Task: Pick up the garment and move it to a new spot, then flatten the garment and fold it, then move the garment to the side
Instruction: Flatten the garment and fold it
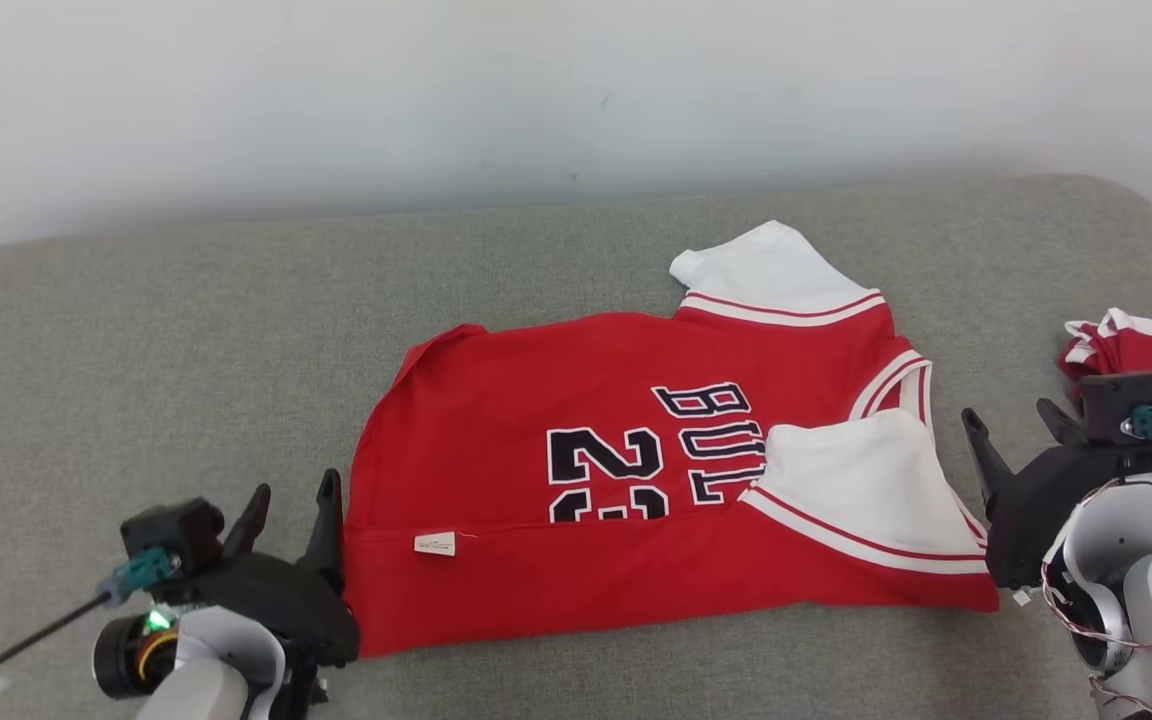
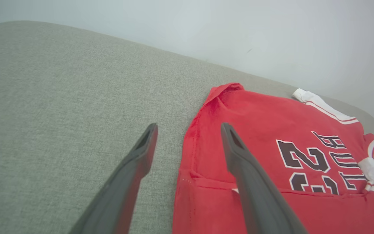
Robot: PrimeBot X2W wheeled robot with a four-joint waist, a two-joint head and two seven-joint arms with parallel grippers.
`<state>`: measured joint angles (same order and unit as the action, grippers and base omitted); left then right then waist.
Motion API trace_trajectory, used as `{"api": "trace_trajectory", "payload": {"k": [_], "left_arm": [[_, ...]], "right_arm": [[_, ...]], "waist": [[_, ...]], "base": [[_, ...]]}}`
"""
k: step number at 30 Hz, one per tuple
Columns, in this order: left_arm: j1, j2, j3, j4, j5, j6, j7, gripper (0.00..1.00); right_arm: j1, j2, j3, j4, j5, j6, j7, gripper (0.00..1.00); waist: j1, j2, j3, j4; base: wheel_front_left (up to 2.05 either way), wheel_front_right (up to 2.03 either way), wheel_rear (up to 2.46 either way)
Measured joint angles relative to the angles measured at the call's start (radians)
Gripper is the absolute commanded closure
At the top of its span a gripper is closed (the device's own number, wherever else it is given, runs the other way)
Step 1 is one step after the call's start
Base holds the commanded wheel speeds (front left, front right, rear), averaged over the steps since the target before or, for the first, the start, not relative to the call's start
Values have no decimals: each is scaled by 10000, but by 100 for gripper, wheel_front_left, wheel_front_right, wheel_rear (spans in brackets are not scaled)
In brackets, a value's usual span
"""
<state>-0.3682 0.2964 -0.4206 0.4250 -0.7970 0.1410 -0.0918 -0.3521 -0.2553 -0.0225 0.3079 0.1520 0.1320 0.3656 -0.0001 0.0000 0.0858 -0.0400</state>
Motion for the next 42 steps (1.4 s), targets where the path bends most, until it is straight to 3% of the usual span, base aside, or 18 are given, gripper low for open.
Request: {"api": "trace_trajectory", "payload": {"k": [11,17,35,42], "left_arm": [[-2290,263,-802,759,736,-121,1423,0],[-3740,253,-1507,1687,1373,-506,2134,0],[-6581,-90,-2382,3870,2127,-1137,3218,0],[-7028,-224,-2452,4270,2148,-1321,3024,0]], "right_arm": [[-1930,-113,872,719,608,0,930,0],[-3556,-353,1848,1751,606,0,1085,0],[-6672,-560,3638,4318,848,0,205,0],[-7168,-608,3950,4986,1060,0,-196,0]], "waist": [[1,1,437,-171],[2,1,1114,-301],[3,1,2861,-658],[4,2,3258,-733]], "base": [[0,0,0],[0,0,0],[0,0,0],[0,0,0]]}}
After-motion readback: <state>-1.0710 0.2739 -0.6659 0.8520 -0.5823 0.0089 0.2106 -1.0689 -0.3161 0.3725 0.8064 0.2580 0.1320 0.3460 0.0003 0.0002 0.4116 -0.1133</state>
